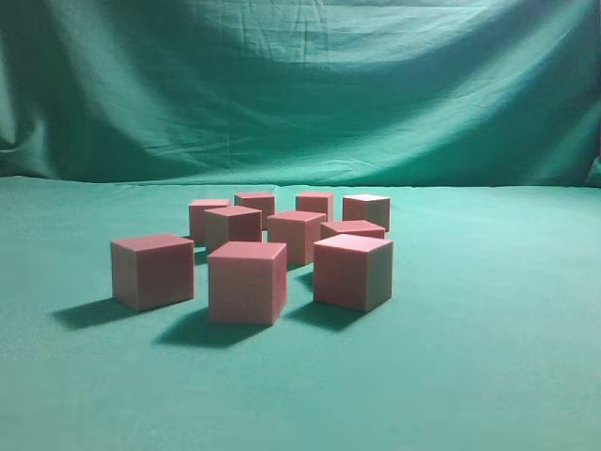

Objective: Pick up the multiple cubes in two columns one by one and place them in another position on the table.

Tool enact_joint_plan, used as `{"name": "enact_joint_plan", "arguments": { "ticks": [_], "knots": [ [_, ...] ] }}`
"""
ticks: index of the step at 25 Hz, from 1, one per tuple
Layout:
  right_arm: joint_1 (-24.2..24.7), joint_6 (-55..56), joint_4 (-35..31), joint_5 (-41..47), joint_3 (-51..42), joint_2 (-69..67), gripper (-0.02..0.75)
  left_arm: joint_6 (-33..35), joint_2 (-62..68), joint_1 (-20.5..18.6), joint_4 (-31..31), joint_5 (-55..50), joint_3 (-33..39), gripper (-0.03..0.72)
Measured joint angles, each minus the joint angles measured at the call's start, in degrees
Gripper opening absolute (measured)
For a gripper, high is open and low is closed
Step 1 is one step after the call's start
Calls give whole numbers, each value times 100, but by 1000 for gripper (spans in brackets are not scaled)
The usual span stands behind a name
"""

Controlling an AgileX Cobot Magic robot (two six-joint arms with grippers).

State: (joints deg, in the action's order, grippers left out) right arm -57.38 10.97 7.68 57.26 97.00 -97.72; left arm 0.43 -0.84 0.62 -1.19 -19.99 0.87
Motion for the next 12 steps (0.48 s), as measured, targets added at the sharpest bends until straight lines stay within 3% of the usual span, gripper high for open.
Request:
{"name": "enact_joint_plan", "arguments": {
  "ticks": [2, 12],
  "knots": [
    [0, 42, 0, -71, 0, 222, 0, 0, 0, 0, 0, 0, 0, 0],
    [-549, -379, -36, -484, -754, 2174, 0, 0, 0, 0, 0, 0, 0, 0]
  ]
}}
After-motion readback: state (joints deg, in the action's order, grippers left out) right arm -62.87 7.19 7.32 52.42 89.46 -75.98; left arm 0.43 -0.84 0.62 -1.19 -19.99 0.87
